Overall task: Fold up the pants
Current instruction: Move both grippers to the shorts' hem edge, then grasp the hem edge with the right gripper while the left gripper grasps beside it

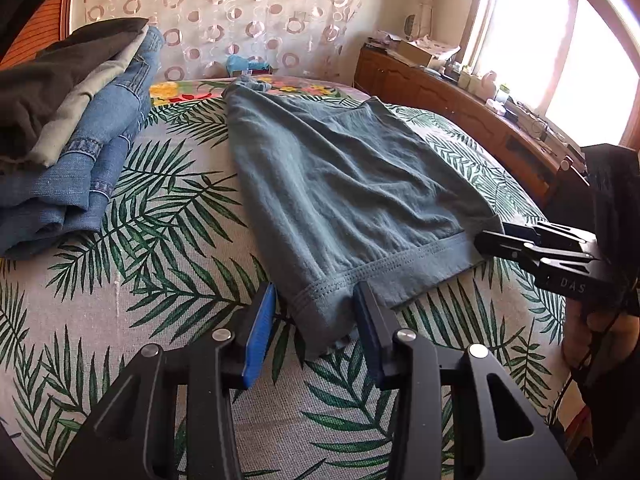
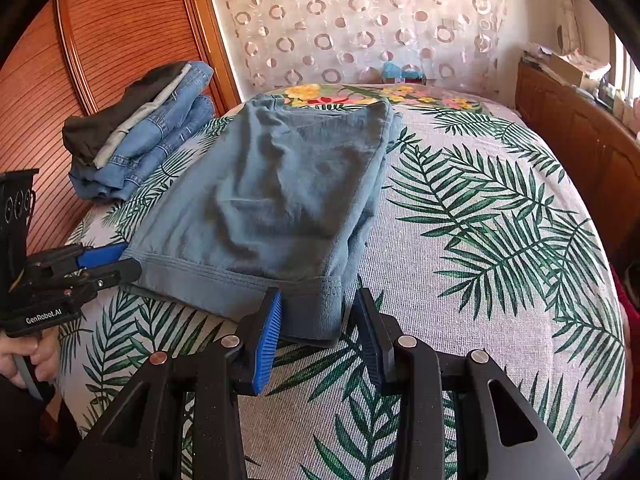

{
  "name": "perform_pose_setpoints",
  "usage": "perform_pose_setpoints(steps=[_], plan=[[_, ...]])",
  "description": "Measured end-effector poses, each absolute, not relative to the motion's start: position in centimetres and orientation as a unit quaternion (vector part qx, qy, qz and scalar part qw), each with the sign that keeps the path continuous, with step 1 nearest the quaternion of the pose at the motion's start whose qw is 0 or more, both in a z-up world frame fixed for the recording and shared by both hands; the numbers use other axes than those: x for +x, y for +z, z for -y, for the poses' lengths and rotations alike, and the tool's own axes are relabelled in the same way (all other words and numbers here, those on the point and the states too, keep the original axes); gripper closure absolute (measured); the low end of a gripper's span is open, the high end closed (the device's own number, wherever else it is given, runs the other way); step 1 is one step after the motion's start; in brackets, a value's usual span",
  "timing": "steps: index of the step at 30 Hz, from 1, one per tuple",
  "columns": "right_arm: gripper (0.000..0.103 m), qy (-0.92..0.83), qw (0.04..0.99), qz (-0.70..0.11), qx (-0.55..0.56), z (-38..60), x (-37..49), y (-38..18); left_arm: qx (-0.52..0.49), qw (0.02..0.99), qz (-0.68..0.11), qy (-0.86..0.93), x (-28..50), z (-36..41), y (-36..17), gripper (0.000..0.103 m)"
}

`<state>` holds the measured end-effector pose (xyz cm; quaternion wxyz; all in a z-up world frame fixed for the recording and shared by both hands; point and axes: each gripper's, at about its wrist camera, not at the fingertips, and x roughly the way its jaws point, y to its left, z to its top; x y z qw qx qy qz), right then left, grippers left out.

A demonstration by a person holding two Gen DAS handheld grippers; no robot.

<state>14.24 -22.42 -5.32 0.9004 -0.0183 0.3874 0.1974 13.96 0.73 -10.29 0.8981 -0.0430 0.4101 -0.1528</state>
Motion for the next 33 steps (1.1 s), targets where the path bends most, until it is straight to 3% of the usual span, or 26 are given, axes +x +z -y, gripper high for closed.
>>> perform_pose_setpoints(steps=[4,9,17,20,33], plan=[[0.065,0.196,0.901,-0.386,-0.022,22.3,14.1,-5.4,-0.039,0.9,-0.407,-0.153,13.9,-0.3,-10.4,0.063],[0.065,0.196,0.902,-0.385,-0.025,22.3,14.1,-5.5,-0.03,0.901,-0.405,-0.156,13.9,0.0,-10.4,0.072],[0.081,0.216,0.894,-0.391,-0.025,22.2,14.5,-5.2,-0.037,0.905,-0.387,-0.173,13.4,-0.2,-9.5,0.088],[0.091,0.23,0.891,-0.391,-0.019,22.2,14.4,-4.9,-0.038,0.91,-0.374,-0.175,12.9,-0.2,-8.5,0.089],[0.093,0.252,0.898,-0.361,-0.002,22.7,10.1,-3.0,-0.045,0.918,-0.347,-0.186,10.0,-1.4,-6.4,0.09]])
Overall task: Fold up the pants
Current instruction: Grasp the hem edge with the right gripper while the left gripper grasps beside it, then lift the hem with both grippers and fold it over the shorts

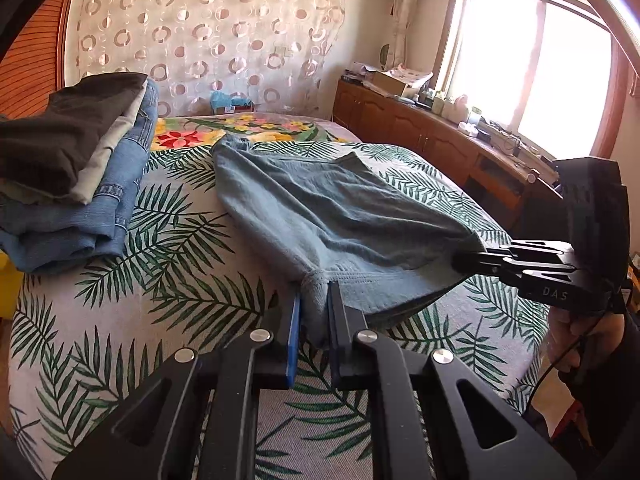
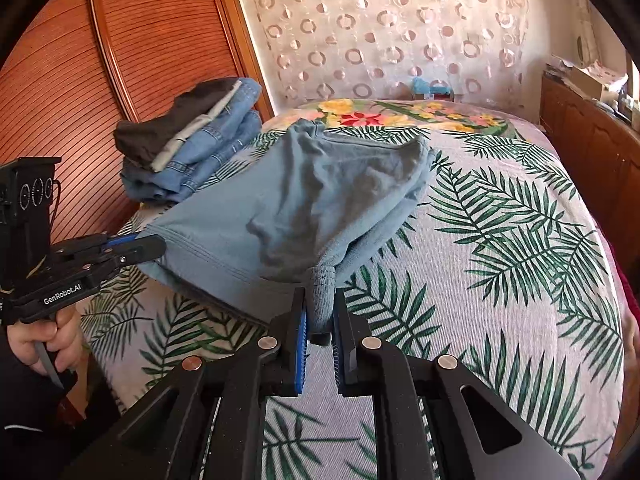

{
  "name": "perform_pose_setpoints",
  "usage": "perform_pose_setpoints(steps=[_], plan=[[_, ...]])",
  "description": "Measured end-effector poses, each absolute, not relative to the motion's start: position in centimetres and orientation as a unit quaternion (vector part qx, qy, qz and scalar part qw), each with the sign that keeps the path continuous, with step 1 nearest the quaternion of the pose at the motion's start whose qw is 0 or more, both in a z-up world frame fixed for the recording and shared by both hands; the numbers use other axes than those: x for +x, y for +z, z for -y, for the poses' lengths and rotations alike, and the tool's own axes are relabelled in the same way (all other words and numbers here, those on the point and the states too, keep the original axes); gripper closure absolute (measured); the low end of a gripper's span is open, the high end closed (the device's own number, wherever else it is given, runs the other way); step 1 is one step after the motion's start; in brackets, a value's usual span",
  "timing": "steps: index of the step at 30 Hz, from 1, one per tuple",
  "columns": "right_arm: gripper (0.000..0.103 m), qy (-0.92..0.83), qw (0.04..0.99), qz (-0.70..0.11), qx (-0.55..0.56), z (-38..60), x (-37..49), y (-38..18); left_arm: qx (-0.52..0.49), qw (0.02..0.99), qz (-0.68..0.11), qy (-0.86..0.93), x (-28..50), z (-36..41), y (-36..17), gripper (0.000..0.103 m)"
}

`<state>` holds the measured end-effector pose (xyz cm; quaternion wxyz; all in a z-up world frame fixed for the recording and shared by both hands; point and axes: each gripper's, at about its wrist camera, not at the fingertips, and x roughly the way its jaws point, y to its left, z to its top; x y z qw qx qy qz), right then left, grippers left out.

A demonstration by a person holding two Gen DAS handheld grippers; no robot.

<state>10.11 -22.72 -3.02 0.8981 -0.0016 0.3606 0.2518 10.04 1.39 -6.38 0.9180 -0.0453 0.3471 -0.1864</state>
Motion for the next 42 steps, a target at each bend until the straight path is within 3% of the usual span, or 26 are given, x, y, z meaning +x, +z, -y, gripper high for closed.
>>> perform_pose_setpoints(steps=[42], plan=[[0.092,0.261,0.912,-0.315,-0.003,26.8,1.6,1.9,-0.017,0.932,-0.291,-0.216,4.3,-0.2,-1.5,0.09]])
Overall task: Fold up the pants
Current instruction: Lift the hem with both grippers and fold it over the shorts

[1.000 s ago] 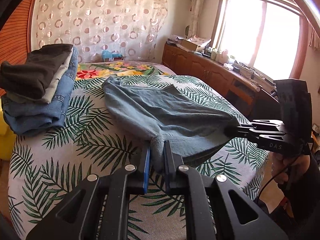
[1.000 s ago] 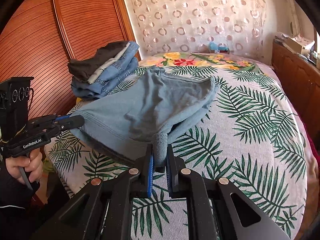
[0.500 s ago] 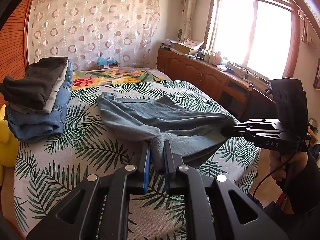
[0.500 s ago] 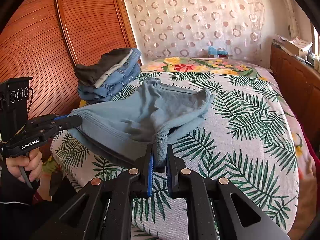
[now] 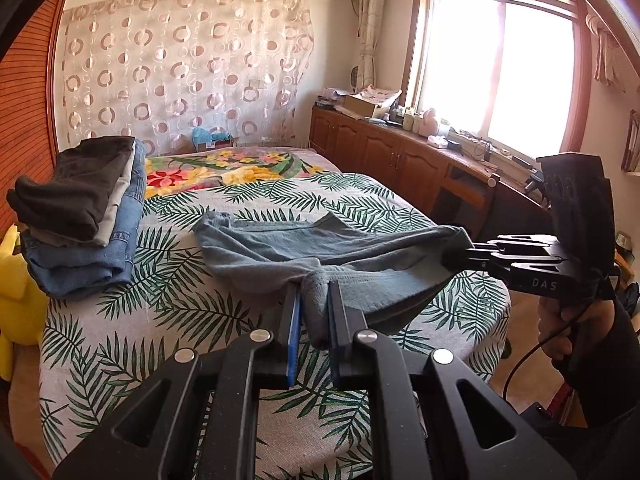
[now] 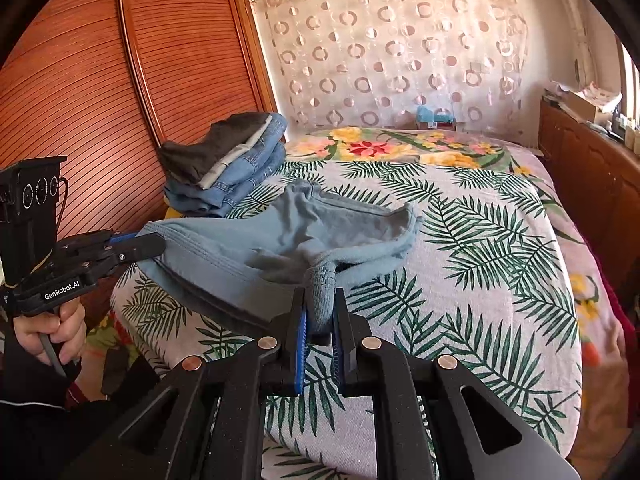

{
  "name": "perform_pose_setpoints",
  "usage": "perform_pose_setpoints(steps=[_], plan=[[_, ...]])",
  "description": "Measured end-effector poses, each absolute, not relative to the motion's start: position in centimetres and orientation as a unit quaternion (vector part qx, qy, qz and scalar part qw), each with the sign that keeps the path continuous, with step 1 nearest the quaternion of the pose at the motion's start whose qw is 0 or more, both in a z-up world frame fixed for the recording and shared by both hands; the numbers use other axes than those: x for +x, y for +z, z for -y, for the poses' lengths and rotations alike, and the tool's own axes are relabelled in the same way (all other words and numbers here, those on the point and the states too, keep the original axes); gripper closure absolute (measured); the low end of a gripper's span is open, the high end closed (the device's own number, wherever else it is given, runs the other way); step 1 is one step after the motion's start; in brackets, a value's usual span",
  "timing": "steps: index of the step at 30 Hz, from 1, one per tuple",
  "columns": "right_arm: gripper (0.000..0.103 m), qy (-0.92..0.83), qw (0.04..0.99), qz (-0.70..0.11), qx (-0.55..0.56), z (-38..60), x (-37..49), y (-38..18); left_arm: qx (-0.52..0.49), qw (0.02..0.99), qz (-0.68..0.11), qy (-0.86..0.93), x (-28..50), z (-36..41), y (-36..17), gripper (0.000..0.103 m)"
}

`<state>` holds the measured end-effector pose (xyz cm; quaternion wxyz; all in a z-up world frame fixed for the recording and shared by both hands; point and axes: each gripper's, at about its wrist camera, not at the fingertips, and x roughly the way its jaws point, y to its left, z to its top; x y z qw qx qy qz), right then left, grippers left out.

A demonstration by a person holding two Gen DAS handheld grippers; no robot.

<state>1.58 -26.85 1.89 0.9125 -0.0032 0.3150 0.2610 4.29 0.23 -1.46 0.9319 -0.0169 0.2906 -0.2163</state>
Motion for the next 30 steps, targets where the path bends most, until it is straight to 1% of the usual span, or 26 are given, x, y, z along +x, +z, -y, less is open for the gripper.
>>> perform_pose_setpoints(steps=[8,13,20,30], plan=[[0.092,0.264,0.915,-0.304,-0.006,27.4,0.4,2.6,-0.013,0.934,-0.279,-0.224,3.1,-0.1,-0.5,0.09],[0.092,0.264,0.914,-0.309,-0.005,27.8,0.4,2.2,-0.019,0.927,-0.3,-0.223,4.5,-0.2,-2.1,0.09],[0.092,0.258,0.906,-0.334,-0.001,26.7,3.0,0.2,-0.028,0.922,-0.322,-0.214,6.6,-0.4,-4.2,0.09],[0.092,0.249,0.916,-0.314,0.002,25.0,7.9,0.9,-0.027,0.933,-0.3,-0.195,10.6,-0.8,-2.9,0.09]])
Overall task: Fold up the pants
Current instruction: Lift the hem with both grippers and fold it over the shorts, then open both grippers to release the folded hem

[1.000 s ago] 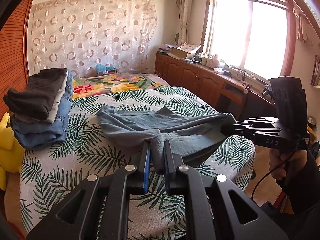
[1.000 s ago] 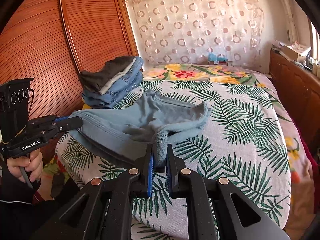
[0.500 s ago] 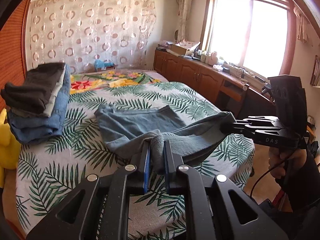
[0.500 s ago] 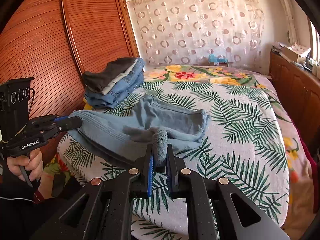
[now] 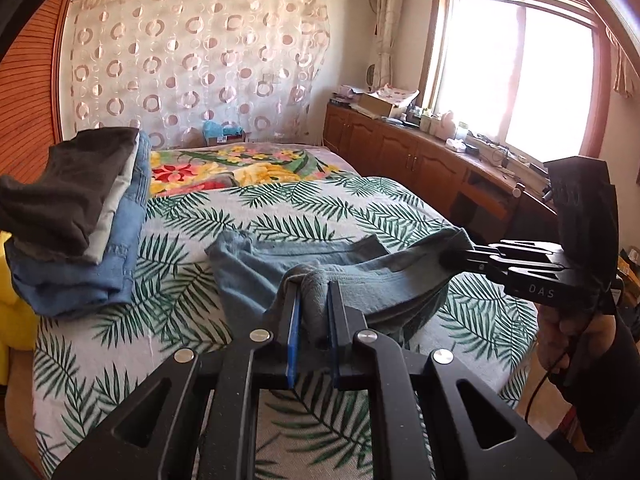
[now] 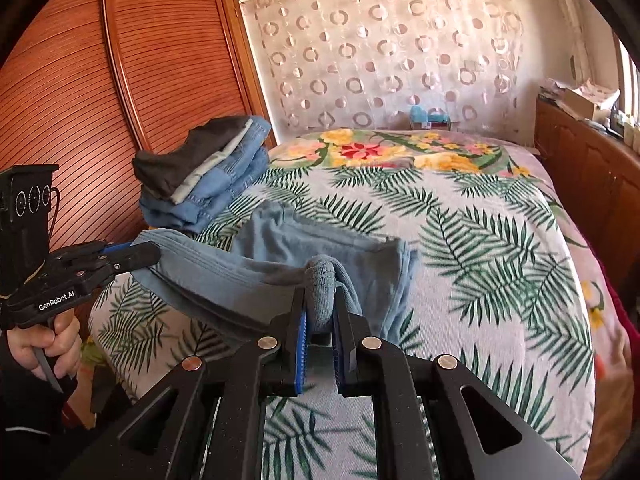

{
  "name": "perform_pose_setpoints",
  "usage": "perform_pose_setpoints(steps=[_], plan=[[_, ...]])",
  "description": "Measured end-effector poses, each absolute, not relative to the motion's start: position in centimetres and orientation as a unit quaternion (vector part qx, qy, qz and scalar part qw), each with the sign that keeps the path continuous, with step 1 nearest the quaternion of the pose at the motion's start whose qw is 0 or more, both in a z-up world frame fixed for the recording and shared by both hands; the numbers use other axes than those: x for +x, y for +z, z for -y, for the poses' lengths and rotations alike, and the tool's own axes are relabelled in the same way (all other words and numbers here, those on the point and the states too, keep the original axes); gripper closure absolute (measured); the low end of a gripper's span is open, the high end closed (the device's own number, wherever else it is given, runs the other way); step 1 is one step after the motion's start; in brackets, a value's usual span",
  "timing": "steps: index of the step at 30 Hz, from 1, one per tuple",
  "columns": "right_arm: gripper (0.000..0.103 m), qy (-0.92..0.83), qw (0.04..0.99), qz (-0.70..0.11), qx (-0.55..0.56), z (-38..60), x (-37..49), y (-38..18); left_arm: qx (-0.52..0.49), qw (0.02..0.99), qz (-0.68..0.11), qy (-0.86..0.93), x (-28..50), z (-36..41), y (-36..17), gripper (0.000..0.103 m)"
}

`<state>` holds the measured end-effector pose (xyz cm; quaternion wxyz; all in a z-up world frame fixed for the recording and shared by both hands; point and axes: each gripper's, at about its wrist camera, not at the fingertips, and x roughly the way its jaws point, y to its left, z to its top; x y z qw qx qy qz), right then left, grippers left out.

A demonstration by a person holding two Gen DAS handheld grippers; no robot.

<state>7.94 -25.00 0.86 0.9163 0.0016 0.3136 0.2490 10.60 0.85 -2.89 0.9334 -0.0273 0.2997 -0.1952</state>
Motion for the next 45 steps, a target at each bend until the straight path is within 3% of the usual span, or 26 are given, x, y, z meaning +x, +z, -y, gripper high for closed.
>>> perform_pose_setpoints(steps=[19,24,26,31,32,34,38,40,42,45], plan=[[0.092,0.228,0.913,-0.338,-0.002,21.9,15.9,-1.5,-0.018,0.929,-0.329,-0.168,15.5,-0.8,-5.2,0.09],[0.092,0.224,0.909,-0.352,-0.007,21.2,17.2,-2.8,-0.013,0.926,-0.342,-0.161,15.7,-0.9,-6.2,0.075],[0.092,0.222,0.908,-0.356,-0.01,21.2,17.4,-3.1,-0.01,0.926,-0.341,-0.16,15.5,-1.0,-6.3,0.054],[0.092,0.223,0.909,-0.352,-0.009,21.1,17.5,-3.2,-0.018,0.923,-0.349,-0.164,15.2,-1.7,-6.7,0.051],[0.092,0.224,0.909,-0.352,-0.009,21.1,17.5,-3.2,-0.019,0.922,-0.351,-0.165,15.2,-1.7,-6.9,0.037],[0.09,0.224,0.91,-0.35,-0.012,21.2,17.4,-3.2,-0.027,0.92,-0.354,-0.169,15.1,-2.0,-7.2,0.025],[0.086,0.221,0.913,-0.341,-0.019,21.6,16.9,-3.0,-0.025,0.918,-0.362,-0.161,14.9,-2.2,-8.0,0.025],[0.079,0.215,0.917,-0.335,-0.025,21.9,16.5,-2.7,-0.024,0.917,-0.365,-0.16,14.7,-2.3,-8.3,0.025],[0.064,0.21,0.92,-0.329,-0.028,22.3,15.9,-2.2,-0.022,0.915,-0.372,-0.156,14.5,-2.5,-8.8,0.025],[0.058,0.211,0.921,-0.327,-0.026,23.3,15.0,-1.9,-0.016,0.911,-0.383,-0.149,14.5,-2.6,-9.6,0.025]])
